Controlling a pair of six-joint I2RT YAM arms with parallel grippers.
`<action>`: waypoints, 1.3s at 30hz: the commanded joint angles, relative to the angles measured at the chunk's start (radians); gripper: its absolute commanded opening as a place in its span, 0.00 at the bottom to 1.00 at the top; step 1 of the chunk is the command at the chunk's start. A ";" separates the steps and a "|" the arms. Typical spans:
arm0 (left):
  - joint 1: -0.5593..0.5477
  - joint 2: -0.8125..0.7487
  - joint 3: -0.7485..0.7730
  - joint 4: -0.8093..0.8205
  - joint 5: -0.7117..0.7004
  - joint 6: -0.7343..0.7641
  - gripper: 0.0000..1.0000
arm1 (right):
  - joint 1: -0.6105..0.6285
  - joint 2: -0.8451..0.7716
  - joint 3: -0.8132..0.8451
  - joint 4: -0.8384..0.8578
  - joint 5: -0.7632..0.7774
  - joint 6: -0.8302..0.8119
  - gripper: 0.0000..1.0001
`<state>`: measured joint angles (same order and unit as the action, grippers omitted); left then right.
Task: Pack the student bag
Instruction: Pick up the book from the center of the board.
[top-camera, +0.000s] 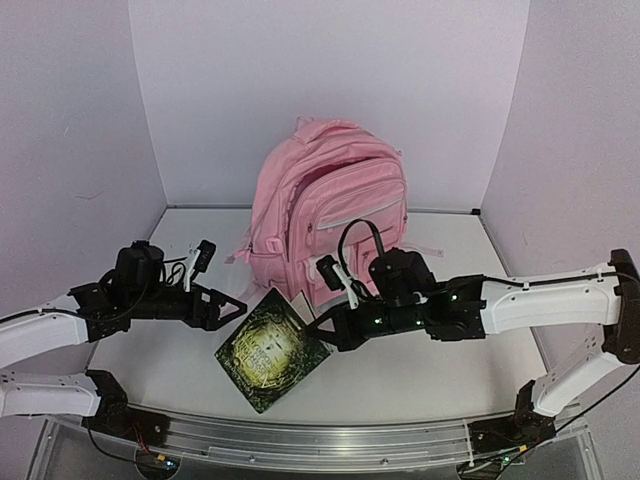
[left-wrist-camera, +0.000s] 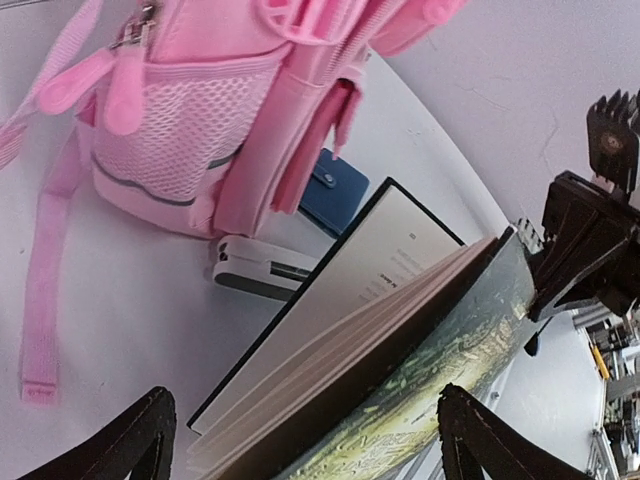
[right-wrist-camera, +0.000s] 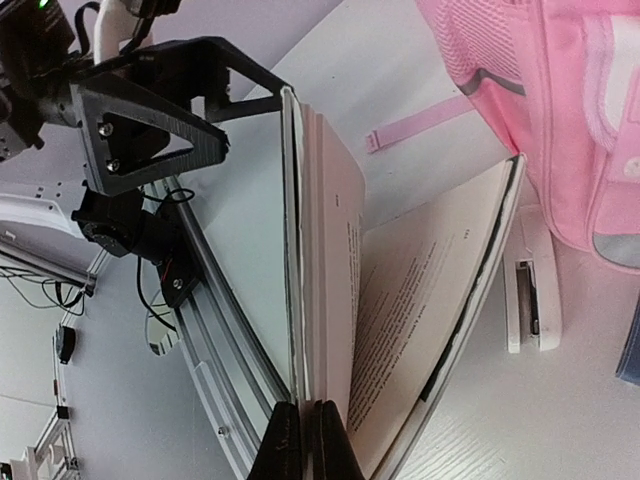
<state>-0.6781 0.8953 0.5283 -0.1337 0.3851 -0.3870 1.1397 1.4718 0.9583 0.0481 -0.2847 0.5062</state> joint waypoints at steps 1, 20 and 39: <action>-0.004 0.073 0.006 0.179 0.183 0.094 0.91 | 0.000 -0.091 0.110 -0.018 -0.115 -0.119 0.00; -0.027 0.327 0.021 0.515 0.467 -0.022 0.91 | 0.000 -0.016 0.339 -0.399 -0.077 -0.350 0.00; -0.060 0.344 -0.005 0.498 0.440 -0.063 0.23 | 0.001 0.048 0.369 -0.455 0.133 -0.387 0.00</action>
<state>-0.7238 1.2796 0.5332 0.3519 0.8283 -0.4458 1.1339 1.5099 1.2745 -0.4642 -0.1932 0.1234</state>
